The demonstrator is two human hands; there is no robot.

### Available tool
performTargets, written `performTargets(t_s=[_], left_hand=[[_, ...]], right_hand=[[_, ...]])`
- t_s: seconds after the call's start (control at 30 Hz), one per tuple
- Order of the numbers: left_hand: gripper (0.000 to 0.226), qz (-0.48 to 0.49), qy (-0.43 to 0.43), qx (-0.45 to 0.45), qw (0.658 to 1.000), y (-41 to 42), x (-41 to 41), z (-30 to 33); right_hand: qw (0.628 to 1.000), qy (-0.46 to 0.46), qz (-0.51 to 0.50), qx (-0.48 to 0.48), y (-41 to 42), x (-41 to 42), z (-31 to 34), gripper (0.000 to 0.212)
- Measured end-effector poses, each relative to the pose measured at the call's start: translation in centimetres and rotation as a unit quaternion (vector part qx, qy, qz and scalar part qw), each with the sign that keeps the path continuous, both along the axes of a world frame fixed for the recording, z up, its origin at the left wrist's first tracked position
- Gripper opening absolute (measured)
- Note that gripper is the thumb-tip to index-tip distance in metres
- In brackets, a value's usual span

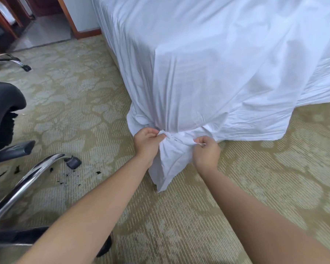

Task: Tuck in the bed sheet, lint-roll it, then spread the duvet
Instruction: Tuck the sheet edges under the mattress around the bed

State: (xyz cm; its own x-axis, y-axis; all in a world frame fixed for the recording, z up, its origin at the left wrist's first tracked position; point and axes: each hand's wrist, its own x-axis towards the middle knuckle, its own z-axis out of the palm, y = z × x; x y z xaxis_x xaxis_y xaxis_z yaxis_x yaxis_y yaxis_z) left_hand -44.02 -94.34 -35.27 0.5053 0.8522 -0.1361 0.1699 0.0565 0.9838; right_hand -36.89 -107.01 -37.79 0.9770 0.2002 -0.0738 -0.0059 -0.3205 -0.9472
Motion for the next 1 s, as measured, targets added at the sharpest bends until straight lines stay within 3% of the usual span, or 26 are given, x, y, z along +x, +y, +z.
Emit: performTargets(t_s=[0.1,0.17,0.27,0.33,0.43,0.5,0.57,0.63,0.7,0.8,0.9,1.0], left_hand=[[0.027,-0.011,0.023,0.047,0.999,-0.8,0.5,-1.1],[0.029,-0.015,0.042,0.076,0.996,-1.7,0.4,-2.0],[0.034,-0.025,0.080,0.157,0.984,-2.7,-0.3,-2.6],[0.041,-0.057,0.105,0.278,0.953,-2.9,-1.2,-2.6],[0.028,-0.201,0.156,0.443,0.860,-2.9,-2.8,-3.1],[0.011,-0.327,0.228,0.463,0.792,-3.0,-3.8,-3.7],[0.040,-0.408,0.284,0.417,0.761,-2.9,-4.5,-5.4],[0.041,-0.407,0.272,0.375,0.787,-3.1,-4.7,-6.5],[0.012,-0.370,0.235,0.348,0.829,-3.3,-4.4,-7.1],[0.039,-0.341,0.208,0.344,0.850,-3.6,-3.8,-7.3],[0.044,-0.341,0.250,0.436,0.794,-4.0,-4.0,-6.8],[0.033,-0.354,0.235,0.533,0.732,-4.7,-4.4,-5.8]], right_hand=[[0.979,0.058,0.116,-0.156,-1.6,0.8,-1.8,0.020],[0.965,0.112,0.159,-0.174,-2.1,1.0,-2.5,0.020],[0.932,0.087,0.296,-0.190,-2.7,0.9,-2.7,0.013],[0.901,0.052,0.375,-0.211,-3.3,0.6,-2.6,0.016],[0.849,-0.049,0.437,-0.293,-4.0,0.9,-3.6,0.022],[0.812,-0.132,0.441,-0.360,-4.5,1.0,-3.6,0.022],[0.792,-0.214,0.426,-0.381,-4.7,0.9,-3.1,0.025],[0.776,-0.281,0.411,-0.388,-4.4,0.6,-2.7,0.032],[0.775,-0.307,0.396,-0.386,-4.0,0.2,-2.6,0.035],[0.774,-0.304,0.384,-0.401,-4.1,-0.2,-2.7,0.035],[0.773,-0.334,0.337,-0.421,-4.8,0.2,-2.7,0.029],[0.728,-0.419,0.329,-0.432,-5.6,0.5,-3.1,0.042]])
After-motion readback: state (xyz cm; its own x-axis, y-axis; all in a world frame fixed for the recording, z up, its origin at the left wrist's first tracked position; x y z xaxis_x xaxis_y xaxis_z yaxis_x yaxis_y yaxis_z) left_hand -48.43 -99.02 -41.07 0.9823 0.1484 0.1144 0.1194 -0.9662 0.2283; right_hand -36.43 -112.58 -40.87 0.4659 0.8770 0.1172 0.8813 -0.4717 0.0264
